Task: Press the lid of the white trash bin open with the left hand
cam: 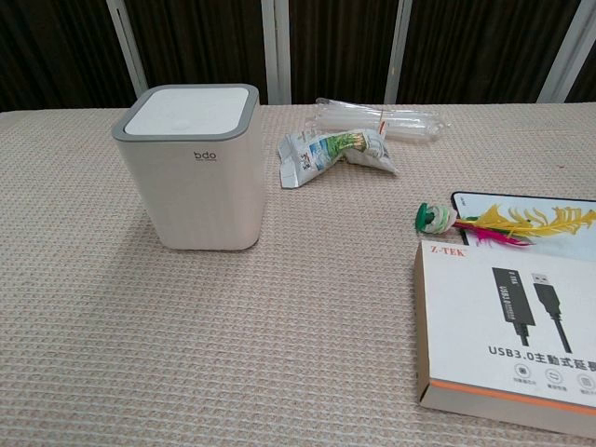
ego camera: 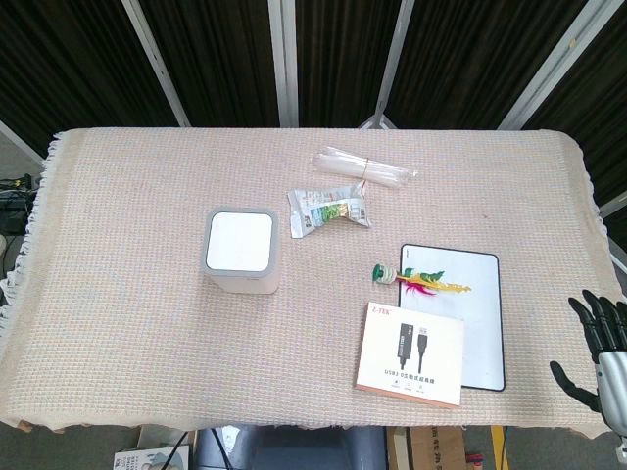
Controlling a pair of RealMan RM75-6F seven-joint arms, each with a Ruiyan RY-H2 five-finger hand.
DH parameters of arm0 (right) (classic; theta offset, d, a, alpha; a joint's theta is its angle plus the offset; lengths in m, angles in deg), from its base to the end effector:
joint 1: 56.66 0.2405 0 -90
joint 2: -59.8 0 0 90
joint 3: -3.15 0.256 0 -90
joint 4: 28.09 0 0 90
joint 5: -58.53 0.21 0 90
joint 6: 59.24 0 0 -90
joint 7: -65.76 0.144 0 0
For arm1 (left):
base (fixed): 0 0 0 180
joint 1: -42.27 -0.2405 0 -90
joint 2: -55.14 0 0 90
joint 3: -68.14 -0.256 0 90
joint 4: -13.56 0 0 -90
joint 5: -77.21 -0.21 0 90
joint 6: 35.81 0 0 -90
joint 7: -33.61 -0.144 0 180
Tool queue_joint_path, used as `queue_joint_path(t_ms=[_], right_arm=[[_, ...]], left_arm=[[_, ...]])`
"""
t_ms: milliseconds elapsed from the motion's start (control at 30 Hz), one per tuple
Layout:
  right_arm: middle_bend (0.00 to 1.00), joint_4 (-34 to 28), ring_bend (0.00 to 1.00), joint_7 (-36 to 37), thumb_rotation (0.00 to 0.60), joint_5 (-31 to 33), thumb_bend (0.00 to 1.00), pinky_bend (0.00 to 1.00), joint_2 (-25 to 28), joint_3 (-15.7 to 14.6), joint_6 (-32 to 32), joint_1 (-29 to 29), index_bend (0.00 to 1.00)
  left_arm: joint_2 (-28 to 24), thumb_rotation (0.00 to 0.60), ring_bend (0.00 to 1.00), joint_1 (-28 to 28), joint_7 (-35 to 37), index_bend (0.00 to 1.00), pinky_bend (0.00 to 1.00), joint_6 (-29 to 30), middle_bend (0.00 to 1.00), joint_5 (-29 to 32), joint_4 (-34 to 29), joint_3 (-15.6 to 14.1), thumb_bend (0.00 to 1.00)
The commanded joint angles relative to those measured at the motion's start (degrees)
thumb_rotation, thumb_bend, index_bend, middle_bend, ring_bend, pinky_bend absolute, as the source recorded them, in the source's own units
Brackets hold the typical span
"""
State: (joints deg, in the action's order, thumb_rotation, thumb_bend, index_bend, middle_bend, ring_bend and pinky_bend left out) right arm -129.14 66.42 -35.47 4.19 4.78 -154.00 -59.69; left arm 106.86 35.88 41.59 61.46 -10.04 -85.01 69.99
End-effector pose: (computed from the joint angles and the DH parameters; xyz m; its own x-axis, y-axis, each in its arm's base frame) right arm -0.2856 -0.1337 0.2027 0.3827 0.0896 0.9195 -0.9219 -0.0277 0.3864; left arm -0.3137 0.1146 0.2396 0.3845 -0.1204 0.9152 0.9206 0.1240 -0.3704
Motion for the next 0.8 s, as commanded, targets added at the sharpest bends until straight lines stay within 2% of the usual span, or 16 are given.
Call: queue_joint_path(t_ms=[33,800], right_arm=[[0.06,-0.1,0.01,0.0,0.6,0.2,0.27,0.0,0.1,0.0,-0.1,-0.1,0.12],[0.06,-0.4,0.01,1.1,0.6,0.3,0.27,0.0,0.8,0.1,-1.0,-0.7,0.12]], left_arm=[[0.0,0.6,0.0,0.1,-0.2,0.12,0.0,-0.1,0.04,-0.1,-0.1,0.0,0.08],[0.0,0.6,0.0,-0.1,-0.9,0.12,0.0,0.1,0.04,-0.8,-0.4,-0.3,0.08]])
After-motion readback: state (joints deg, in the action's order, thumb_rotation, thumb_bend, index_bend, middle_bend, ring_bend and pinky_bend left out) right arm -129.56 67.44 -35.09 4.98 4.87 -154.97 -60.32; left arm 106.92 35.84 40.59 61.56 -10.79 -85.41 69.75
